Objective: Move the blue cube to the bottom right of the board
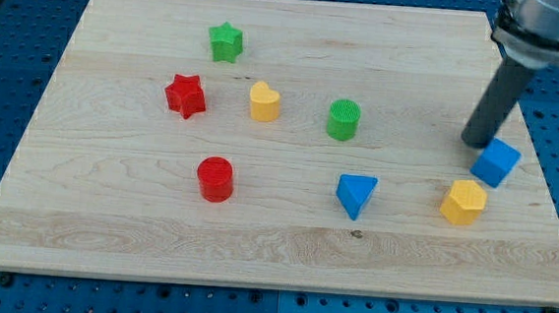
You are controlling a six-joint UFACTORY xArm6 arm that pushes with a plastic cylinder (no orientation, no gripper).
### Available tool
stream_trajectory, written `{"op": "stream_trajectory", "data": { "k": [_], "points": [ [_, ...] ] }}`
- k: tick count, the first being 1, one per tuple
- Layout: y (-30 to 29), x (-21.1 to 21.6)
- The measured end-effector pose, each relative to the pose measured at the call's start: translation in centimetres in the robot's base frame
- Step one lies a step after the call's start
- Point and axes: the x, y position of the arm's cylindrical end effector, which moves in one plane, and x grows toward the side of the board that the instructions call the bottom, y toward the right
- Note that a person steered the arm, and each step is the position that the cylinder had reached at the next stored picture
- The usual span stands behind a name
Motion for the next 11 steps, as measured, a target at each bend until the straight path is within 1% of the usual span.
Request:
{"op": "stream_trajectory", "data": {
  "k": [1, 2, 3, 4, 5, 6, 7, 8, 9, 10, 11],
  "points": [
    [0.0, 2.8],
    [0.1, 1.8],
    [0.3, -5.4],
    [5.3, -1.7],
    [4.2, 4.6],
    [4.2, 6.6],
    [2.9, 6.6],
    [-1.3, 1.9],
    [-3.2, 5.9],
    [-2.3, 6.9],
    [-2.0, 6.5]
  ]
}}
